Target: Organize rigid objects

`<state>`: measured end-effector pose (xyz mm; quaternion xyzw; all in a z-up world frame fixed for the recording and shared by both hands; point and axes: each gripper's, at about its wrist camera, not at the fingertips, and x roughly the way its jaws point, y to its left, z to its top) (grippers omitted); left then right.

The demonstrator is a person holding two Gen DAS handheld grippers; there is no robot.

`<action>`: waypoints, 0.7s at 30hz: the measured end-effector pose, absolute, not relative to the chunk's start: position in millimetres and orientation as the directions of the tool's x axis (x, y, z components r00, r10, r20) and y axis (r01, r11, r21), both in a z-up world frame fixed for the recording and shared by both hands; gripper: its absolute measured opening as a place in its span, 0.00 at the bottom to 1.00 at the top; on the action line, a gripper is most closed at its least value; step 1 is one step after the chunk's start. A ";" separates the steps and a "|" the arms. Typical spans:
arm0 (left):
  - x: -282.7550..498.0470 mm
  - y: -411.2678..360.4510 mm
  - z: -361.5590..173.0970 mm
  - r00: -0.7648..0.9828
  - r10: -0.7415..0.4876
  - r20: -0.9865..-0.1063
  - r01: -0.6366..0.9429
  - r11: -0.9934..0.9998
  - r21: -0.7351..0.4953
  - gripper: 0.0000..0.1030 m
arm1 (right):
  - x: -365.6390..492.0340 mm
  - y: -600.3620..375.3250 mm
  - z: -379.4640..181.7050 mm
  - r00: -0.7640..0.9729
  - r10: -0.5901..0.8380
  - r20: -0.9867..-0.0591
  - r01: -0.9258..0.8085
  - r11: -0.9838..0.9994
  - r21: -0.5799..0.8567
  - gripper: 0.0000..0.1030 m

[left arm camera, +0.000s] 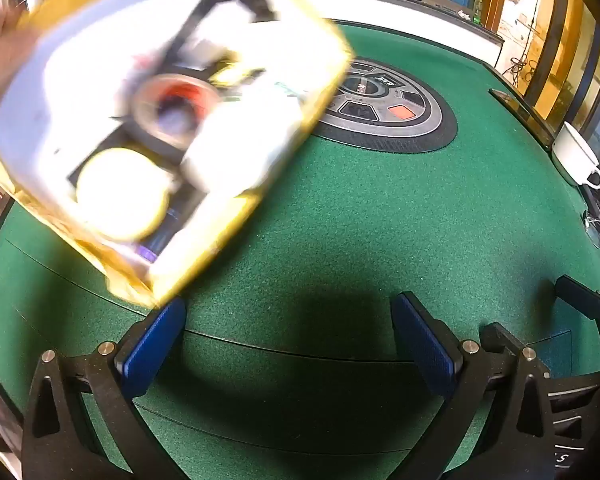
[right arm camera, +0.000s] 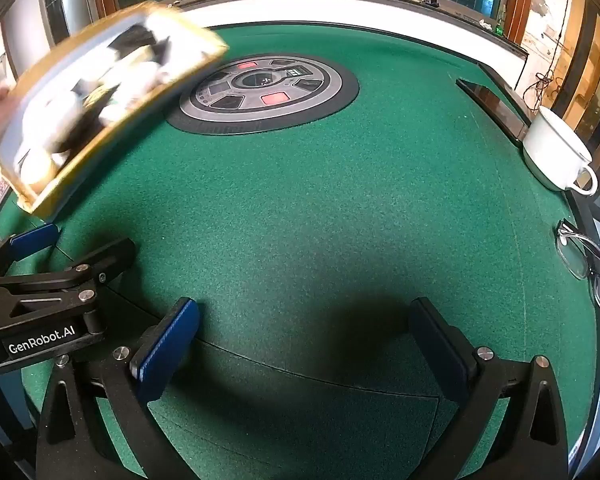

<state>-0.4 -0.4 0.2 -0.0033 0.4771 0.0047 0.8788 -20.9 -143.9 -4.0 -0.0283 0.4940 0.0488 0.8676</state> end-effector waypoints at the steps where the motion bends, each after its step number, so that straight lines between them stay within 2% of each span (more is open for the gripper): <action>1: -1.2 -0.6 0.2 0.544 0.010 -0.839 -0.022 1.000 -0.002 1.00 | -20.8 -144.0 -4.0 0.507 0.060 -0.860 -0.113 0.994 0.003 0.99; 21: -2.7 -14.0 -3.2 0.540 0.049 -0.840 -0.104 0.995 -0.008 1.00 | -23.8 -142.5 -3.1 0.508 0.059 -0.859 -0.110 0.994 0.003 0.99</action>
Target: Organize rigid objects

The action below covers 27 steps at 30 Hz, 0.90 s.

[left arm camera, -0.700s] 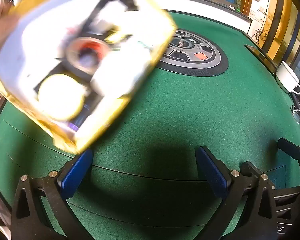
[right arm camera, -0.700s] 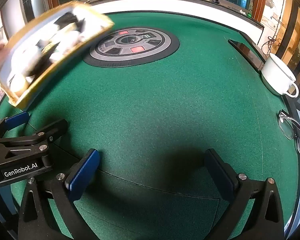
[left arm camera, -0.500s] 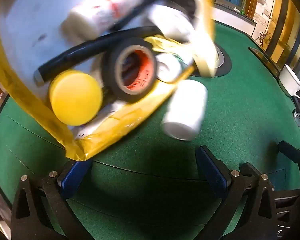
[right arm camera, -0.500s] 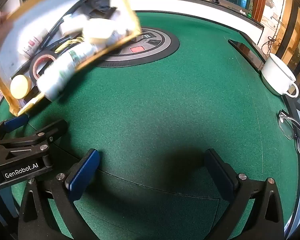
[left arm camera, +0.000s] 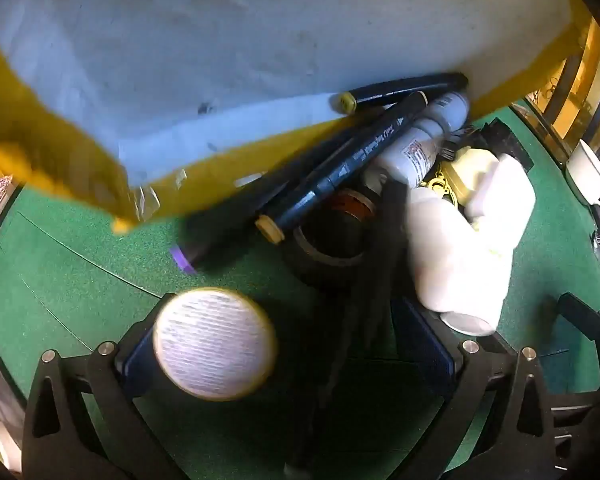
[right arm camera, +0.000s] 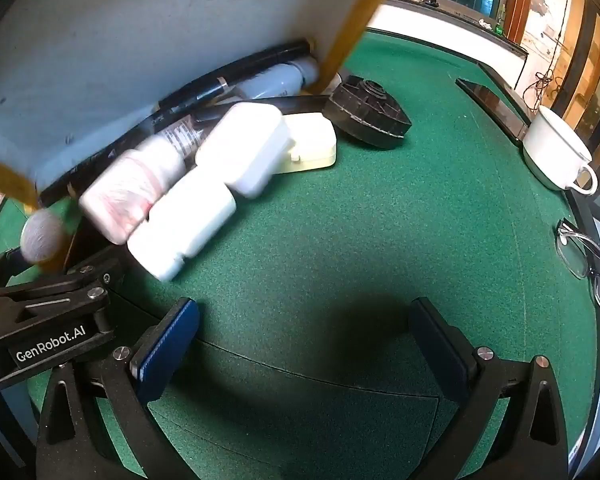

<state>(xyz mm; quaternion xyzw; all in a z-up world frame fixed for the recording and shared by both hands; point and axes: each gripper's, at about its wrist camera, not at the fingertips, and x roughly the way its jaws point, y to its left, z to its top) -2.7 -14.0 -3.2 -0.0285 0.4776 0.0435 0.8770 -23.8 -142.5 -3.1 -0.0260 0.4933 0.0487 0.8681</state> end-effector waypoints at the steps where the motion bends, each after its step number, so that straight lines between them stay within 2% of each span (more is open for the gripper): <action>1: -2.6 -14.3 -3.5 0.540 0.049 -0.840 -0.103 0.995 -0.009 1.00 | -21.8 -143.8 -4.4 0.508 0.059 -0.859 -0.110 0.994 0.003 0.99; 27: -9.0 -13.1 2.6 0.540 0.052 -0.840 -0.105 0.994 -0.007 1.00 | -22.6 -143.3 -4.8 0.508 0.059 -0.859 -0.110 0.994 0.003 0.99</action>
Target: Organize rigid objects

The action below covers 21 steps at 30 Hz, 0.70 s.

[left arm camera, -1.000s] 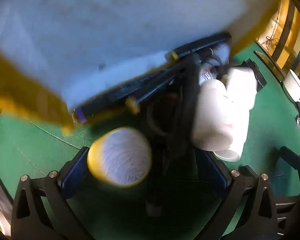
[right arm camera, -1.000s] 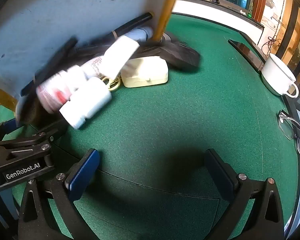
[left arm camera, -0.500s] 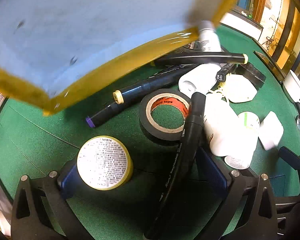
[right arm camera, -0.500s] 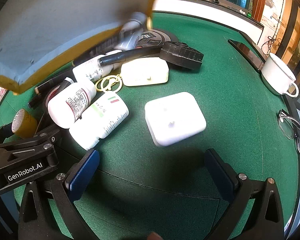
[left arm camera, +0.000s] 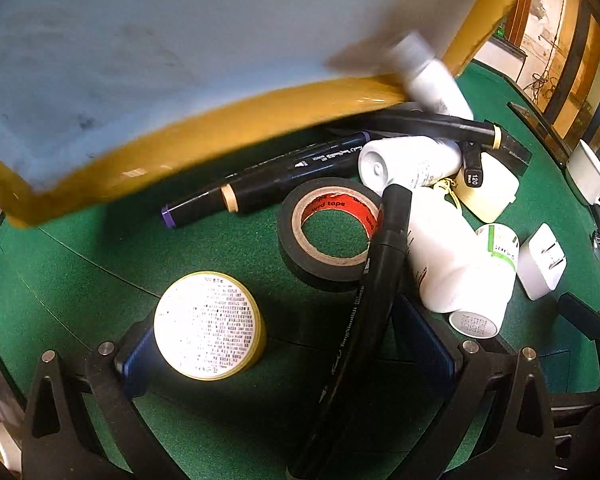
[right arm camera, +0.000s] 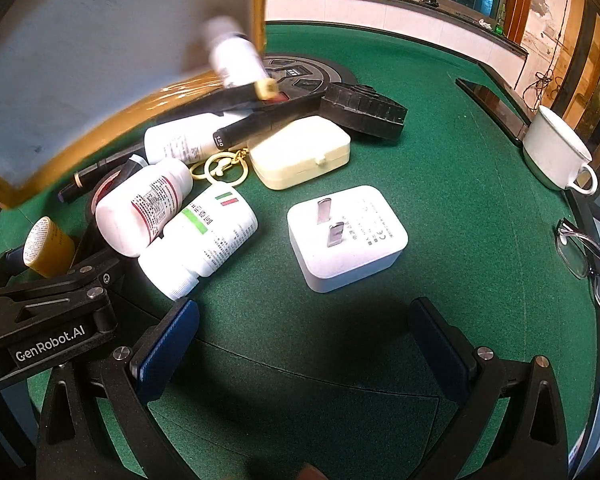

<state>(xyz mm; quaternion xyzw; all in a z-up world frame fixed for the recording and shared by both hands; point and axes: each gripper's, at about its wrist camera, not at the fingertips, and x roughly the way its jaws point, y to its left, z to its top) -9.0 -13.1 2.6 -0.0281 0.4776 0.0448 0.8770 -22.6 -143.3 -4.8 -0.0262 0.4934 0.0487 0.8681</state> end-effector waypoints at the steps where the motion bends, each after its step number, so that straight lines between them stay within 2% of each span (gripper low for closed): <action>1: -9.0 -13.0 2.6 0.540 0.052 -0.840 -0.105 0.994 -0.007 1.00 | -22.6 -143.6 -4.9 0.508 0.059 -0.859 -0.110 0.994 0.003 0.99; 21: -6.8 -12.8 0.4 0.539 0.053 -0.840 -0.106 0.994 -0.006 1.00 | -22.4 -143.7 -4.8 0.508 0.059 -0.859 -0.110 0.994 0.003 0.99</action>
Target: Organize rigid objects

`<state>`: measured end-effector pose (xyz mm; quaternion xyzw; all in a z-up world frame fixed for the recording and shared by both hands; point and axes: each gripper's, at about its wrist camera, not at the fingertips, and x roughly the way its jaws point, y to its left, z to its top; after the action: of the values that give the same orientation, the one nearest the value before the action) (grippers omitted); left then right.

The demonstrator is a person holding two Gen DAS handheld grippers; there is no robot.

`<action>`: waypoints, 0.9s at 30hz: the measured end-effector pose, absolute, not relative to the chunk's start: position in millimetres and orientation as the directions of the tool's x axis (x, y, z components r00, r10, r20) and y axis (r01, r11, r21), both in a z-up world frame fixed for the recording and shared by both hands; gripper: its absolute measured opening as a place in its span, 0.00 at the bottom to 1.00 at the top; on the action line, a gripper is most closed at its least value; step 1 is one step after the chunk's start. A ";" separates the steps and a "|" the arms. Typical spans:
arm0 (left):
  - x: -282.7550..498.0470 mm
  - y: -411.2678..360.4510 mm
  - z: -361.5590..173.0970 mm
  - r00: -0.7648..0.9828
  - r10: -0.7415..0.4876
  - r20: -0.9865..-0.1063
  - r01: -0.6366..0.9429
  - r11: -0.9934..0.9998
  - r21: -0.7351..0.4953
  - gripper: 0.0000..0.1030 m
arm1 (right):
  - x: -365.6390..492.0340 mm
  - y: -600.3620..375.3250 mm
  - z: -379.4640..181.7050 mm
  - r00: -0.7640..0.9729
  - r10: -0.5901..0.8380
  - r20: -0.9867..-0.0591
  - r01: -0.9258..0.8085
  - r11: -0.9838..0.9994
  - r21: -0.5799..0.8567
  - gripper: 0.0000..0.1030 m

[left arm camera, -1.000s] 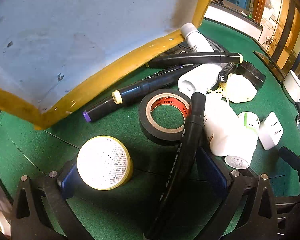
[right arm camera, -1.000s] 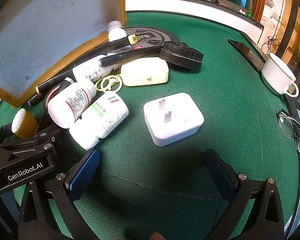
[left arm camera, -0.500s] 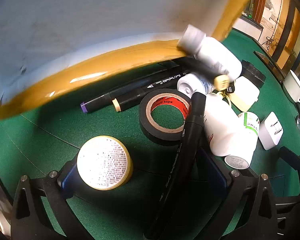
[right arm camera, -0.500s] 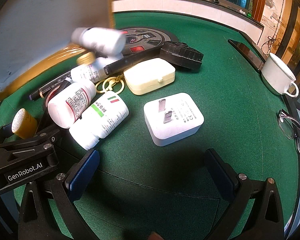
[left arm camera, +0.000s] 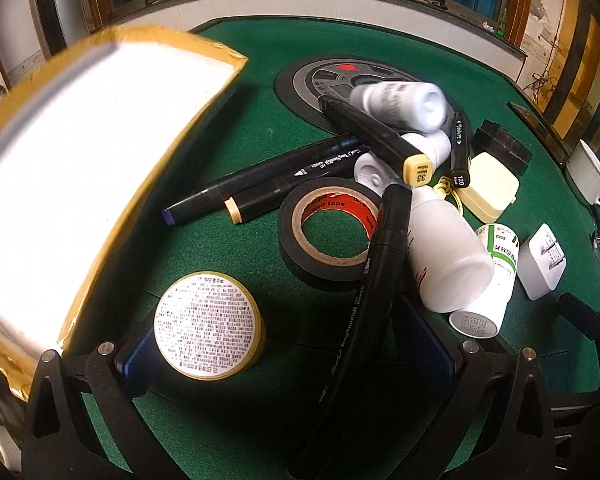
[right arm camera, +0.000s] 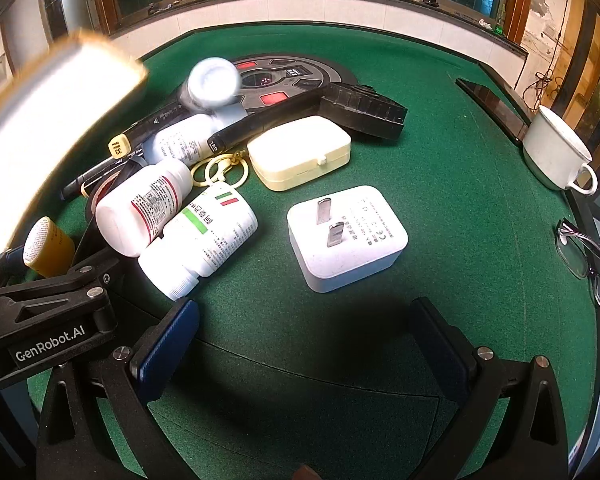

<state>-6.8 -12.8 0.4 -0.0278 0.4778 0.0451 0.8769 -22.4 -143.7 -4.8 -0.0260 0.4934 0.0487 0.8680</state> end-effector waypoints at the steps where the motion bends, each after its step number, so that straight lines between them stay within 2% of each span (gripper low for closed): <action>1: -6.7 -13.0 0.2 0.539 0.052 -0.840 -0.106 0.994 -0.006 1.00 | -22.4 -143.5 -4.8 0.508 0.059 -0.859 -0.110 0.994 0.003 0.99; 27: -4.1 -10.5 2.6 0.540 0.052 -0.840 -0.107 0.994 -0.007 1.00 | -21.5 -143.4 -5.3 0.508 0.059 -0.859 -0.112 0.994 0.002 0.99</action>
<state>-4.1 -10.5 2.6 -0.0288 0.4776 0.0452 0.8769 -21.5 -143.4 -5.3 -0.0269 0.4934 0.0494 0.8680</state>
